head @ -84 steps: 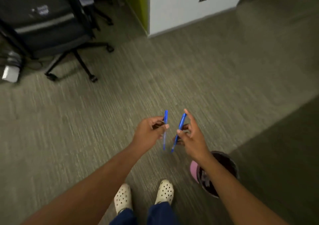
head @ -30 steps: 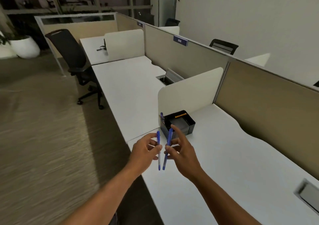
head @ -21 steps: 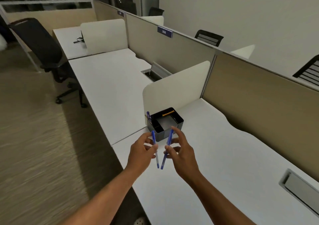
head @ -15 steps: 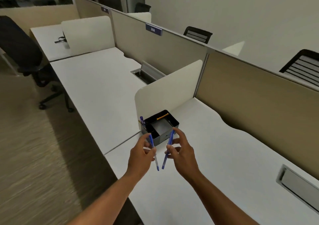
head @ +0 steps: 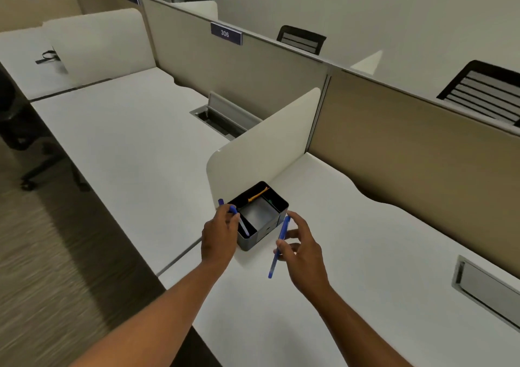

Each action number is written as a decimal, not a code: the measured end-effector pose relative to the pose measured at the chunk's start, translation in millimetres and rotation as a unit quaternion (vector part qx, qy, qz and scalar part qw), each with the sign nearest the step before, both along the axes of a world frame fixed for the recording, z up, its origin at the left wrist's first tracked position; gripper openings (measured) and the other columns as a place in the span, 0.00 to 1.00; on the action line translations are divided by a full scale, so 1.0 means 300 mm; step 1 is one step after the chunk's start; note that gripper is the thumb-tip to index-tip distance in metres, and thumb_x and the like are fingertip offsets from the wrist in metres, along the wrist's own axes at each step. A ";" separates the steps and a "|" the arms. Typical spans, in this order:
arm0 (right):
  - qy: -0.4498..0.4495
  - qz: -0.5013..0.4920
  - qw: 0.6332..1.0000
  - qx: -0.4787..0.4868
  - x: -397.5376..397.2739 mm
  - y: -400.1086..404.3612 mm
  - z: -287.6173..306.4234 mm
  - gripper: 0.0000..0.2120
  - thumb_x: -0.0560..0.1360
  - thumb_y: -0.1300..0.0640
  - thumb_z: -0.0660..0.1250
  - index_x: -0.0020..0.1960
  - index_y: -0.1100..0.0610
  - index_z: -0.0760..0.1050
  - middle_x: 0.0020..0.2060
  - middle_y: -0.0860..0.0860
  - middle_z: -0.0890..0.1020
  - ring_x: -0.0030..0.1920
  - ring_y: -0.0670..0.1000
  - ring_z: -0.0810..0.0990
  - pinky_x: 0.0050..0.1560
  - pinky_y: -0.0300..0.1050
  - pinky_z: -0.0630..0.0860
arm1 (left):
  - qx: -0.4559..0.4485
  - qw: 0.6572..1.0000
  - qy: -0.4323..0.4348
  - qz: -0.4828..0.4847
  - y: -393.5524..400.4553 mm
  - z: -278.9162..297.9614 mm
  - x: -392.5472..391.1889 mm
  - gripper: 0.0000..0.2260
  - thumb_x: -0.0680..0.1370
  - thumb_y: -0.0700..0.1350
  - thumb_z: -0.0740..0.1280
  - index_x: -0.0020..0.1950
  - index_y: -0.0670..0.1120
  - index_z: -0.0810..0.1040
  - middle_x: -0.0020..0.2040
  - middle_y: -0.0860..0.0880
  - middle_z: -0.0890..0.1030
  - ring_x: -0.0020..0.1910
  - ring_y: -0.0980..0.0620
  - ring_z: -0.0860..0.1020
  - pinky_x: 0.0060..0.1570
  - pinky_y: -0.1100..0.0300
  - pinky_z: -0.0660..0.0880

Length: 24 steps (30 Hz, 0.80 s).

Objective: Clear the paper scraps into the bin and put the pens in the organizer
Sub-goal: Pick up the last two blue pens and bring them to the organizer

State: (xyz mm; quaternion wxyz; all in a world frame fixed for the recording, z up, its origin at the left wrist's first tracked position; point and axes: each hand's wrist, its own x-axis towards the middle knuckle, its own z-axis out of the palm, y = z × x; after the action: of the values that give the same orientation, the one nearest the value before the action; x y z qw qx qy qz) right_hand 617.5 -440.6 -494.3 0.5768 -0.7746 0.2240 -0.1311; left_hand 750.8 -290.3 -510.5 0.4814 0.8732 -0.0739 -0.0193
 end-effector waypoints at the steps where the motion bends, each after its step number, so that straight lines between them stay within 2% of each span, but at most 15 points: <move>1: 0.004 -0.004 1.000 0.004 -0.002 -0.006 -0.006 0.30 0.81 0.58 0.70 0.71 0.28 0.65 0.55 0.44 0.81 0.46 0.48 0.88 0.47 0.43 0.86 | 0.003 1.000 0.007 0.004 -0.004 -0.023 0.010 0.06 0.83 0.48 0.66 0.58 0.49 0.79 0.48 0.50 0.86 0.46 0.50 0.82 0.42 0.62 0.73; 6: 0.026 -0.026 0.999 0.018 0.004 -0.026 -0.020 0.30 0.81 0.59 0.70 0.76 0.37 0.65 0.53 0.43 0.81 0.45 0.48 0.88 0.48 0.44 0.86 | 0.022 0.999 0.044 0.007 -0.019 -0.119 0.037 0.09 0.83 0.47 0.68 0.59 0.46 0.82 0.49 0.47 0.87 0.49 0.49 0.83 0.38 0.66 0.72; 8: 0.023 -0.027 0.999 0.021 0.007 -0.022 -0.027 0.30 0.81 0.59 0.70 0.75 0.38 0.65 0.53 0.44 0.81 0.45 0.49 0.88 0.49 0.45 0.87 | 0.033 0.998 0.059 0.001 -0.022 -0.149 0.043 0.09 0.82 0.47 0.69 0.59 0.44 0.84 0.49 0.45 0.87 0.49 0.48 0.84 0.41 0.63 0.75; 12: 0.011 -0.015 1.000 0.021 0.023 0.009 -0.041 0.29 0.82 0.59 0.69 0.68 0.27 0.65 0.52 0.43 0.81 0.45 0.49 0.88 0.45 0.40 0.85 | 0.061 0.992 0.105 -0.015 -0.019 -0.197 0.049 0.09 0.80 0.47 0.71 0.55 0.43 0.86 0.49 0.44 0.86 0.50 0.45 0.84 0.49 0.53 0.82; 16: 0.014 -0.010 1.000 -0.011 0.055 0.034 -0.050 0.29 0.83 0.53 0.68 0.60 0.17 0.63 0.51 0.41 0.82 0.47 0.43 0.87 0.45 0.38 0.84 | 0.059 0.988 0.137 -0.029 0.004 -0.214 0.055 0.11 0.79 0.45 0.73 0.61 0.43 0.85 0.55 0.44 0.86 0.55 0.45 0.83 0.55 0.51 0.82; 19: 0.012 -0.001 0.999 -0.043 0.100 0.039 -0.045 0.26 0.82 0.54 0.69 0.65 0.25 0.64 0.48 0.41 0.83 0.47 0.43 0.86 0.49 0.39 0.84 | 0.051 0.989 0.140 -0.005 0.035 -0.208 0.053 0.12 0.80 0.41 0.70 0.63 0.44 0.84 0.58 0.43 0.85 0.56 0.44 0.83 0.55 0.52 0.81; 21: 0.003 0.001 0.999 -0.054 0.145 0.038 -0.038 0.25 0.81 0.56 0.70 0.70 0.36 0.64 0.47 0.41 0.84 0.48 0.41 0.85 0.47 0.33 0.81 | 0.032 0.990 0.130 0.035 0.054 -0.200 0.042 0.13 0.81 0.41 0.66 0.64 0.45 0.84 0.58 0.44 0.86 0.55 0.44 0.83 0.53 0.53 0.80; 24: -0.004 0.002 0.997 -0.077 0.219 0.036 -0.025 0.21 0.80 0.58 0.71 0.68 0.44 0.68 0.50 0.43 0.85 0.49 0.40 0.84 0.45 0.24 0.76 | -0.022 0.989 0.127 0.073 0.079 -0.186 0.010 0.13 0.81 0.41 0.66 0.63 0.47 0.84 0.56 0.45 0.85 0.50 0.48 0.82 0.51 0.55 0.80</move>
State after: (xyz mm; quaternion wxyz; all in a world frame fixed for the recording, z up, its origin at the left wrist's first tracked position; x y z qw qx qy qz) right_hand 683.3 -429.7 -501.8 0.5169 -0.8165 0.2092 -0.1497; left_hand 753.7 -266.5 -566.3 0.5059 0.8560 0.0516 -0.0932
